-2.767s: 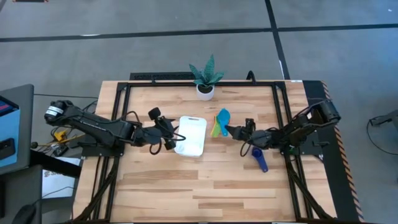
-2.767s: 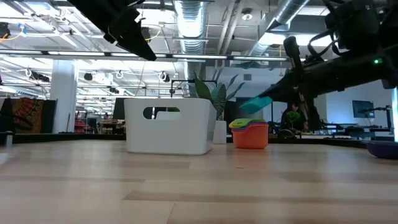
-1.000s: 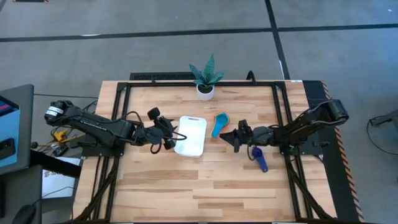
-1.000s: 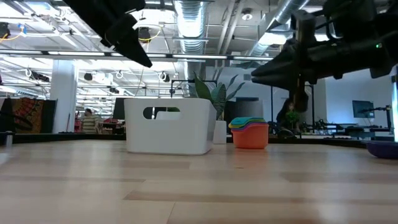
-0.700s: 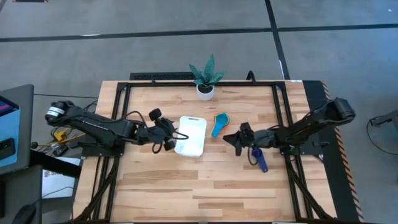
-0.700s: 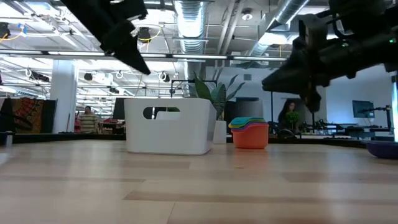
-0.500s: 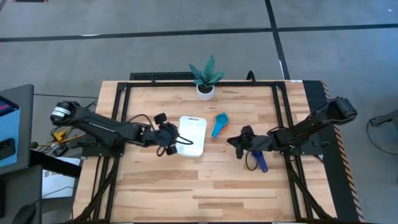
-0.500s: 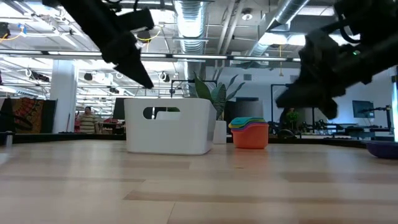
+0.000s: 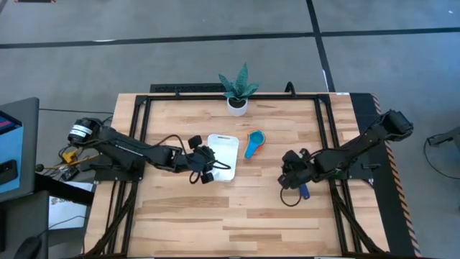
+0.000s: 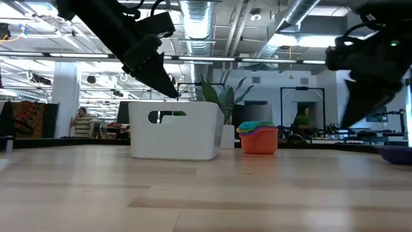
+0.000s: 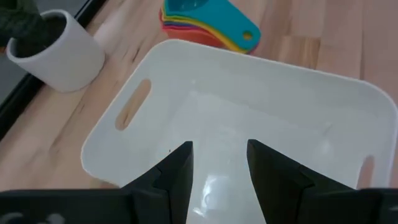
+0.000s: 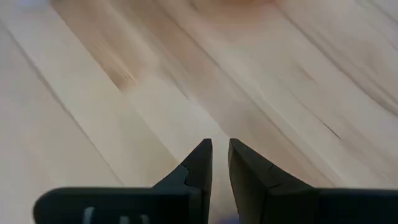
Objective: Nest measuring cups in basket
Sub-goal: Stack the dark blue measuring cup on top of the light blue measuring cup
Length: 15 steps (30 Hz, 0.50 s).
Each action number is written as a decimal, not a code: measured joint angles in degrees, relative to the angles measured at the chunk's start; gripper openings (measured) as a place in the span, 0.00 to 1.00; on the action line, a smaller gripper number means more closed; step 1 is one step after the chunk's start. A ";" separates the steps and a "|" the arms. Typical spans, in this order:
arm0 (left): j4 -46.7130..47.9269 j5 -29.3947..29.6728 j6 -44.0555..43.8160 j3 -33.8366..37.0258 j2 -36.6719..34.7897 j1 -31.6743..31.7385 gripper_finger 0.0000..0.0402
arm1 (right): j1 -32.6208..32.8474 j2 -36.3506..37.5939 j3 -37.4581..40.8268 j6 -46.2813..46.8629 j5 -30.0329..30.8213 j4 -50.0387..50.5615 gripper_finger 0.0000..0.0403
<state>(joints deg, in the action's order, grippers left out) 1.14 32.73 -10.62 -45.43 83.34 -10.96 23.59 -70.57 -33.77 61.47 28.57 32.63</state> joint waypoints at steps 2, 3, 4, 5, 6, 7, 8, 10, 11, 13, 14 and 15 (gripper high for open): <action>0.01 0.02 -0.06 0.00 -0.14 -0.18 0.35 | 0.04 0.02 -0.98 0.20 -3.28 5.80 0.19; 0.44 0.02 -0.07 0.00 -0.15 -0.25 0.35 | -0.02 0.02 -1.04 0.15 -5.56 7.60 0.19; 0.98 0.00 -0.12 0.00 -0.14 -0.29 0.35 | -0.24 0.02 -1.04 -0.31 -7.79 9.56 0.20; 1.42 -0.03 -0.34 0.00 -0.14 -0.29 0.35 | -0.58 0.02 -1.04 -0.91 -9.51 11.62 0.21; 1.78 0.00 -0.83 0.00 -0.14 -0.29 0.35 | -0.85 0.02 -1.04 -1.24 -10.75 13.68 0.22; 2.37 0.15 -1.36 0.00 -0.14 -0.29 0.35 | -1.15 0.02 -1.04 -1.31 -11.69 15.75 0.23; 3.07 0.54 -1.97 0.00 -0.14 -0.29 0.35 | -1.51 0.02 -1.04 -1.31 -12.24 17.32 0.25; 3.70 1.08 -2.70 0.00 -0.14 -0.29 0.35 | -2.14 0.02 -1.04 -1.70 -12.65 19.27 0.28; 3.77 1.14 -2.82 0.00 -0.14 -0.27 0.35 | -2.43 0.11 -1.04 -2.06 -13.06 19.62 0.30; 4.22 1.15 -2.94 0.00 -0.14 -0.29 0.35 | -2.94 0.17 -1.03 -3.35 -13.91 19.76 0.34; 4.31 1.16 -2.96 0.00 -0.14 -0.29 0.35 | -3.23 0.08 -1.01 -4.02 -13.98 19.73 0.36; 4.27 1.16 -2.96 0.00 -0.14 -0.29 0.35 | -3.53 0.02 -1.01 -4.84 -14.39 19.62 0.37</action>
<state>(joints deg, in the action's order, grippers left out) 5.42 33.89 -13.58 -45.43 83.20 -11.25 20.07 -70.54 -34.79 56.63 14.18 52.25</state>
